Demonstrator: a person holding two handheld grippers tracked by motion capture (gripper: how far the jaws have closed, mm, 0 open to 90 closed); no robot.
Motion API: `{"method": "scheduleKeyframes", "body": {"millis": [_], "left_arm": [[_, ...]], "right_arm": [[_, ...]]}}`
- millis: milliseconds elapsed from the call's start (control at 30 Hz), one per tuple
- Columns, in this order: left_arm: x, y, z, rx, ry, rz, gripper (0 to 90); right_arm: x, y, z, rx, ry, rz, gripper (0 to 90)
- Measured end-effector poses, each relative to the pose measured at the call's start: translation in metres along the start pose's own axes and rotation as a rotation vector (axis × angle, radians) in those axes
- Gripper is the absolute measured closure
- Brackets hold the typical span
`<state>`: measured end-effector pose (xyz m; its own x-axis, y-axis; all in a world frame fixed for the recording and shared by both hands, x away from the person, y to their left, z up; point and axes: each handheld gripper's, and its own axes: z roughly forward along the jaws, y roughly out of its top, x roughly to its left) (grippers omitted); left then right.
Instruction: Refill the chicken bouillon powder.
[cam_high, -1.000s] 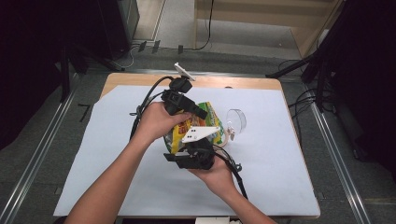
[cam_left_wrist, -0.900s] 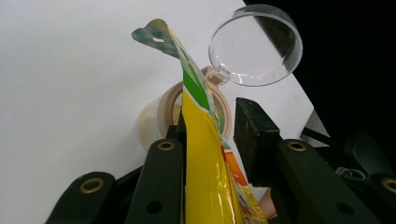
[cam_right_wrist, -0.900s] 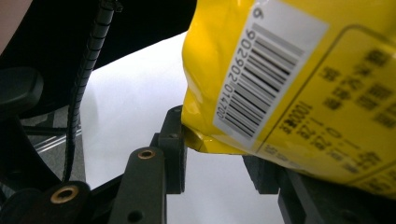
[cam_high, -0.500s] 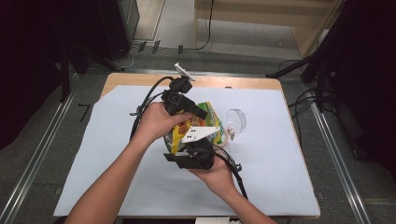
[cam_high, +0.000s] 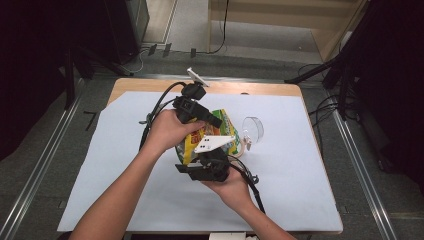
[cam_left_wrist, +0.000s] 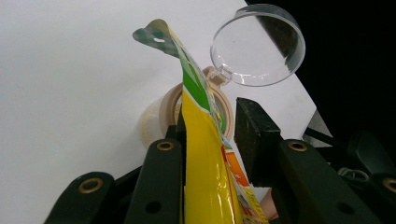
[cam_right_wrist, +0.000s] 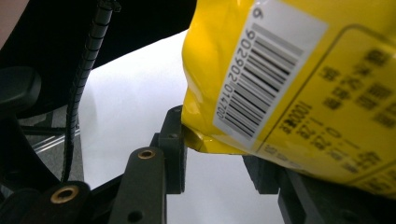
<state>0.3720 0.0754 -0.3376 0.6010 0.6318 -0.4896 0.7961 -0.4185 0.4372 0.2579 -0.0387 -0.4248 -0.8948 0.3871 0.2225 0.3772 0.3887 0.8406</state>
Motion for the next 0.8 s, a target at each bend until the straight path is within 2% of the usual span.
{"method": "scheduleKeyframes", "body": {"millis": [400, 800], "left_arm": [[-0.007, -0.001, -0.003, -0.006, 0.01, 0.017, 75.1], [-0.015, 0.001, -0.004, 0.005, 0.033, 0.022, 76.3]], "right_arm": [[0.0, -0.001, 0.002, -0.008, 0.005, -0.001, 65.6], [-0.003, -0.002, 0.006, -0.015, 0.002, 0.031, 66.6]]}}
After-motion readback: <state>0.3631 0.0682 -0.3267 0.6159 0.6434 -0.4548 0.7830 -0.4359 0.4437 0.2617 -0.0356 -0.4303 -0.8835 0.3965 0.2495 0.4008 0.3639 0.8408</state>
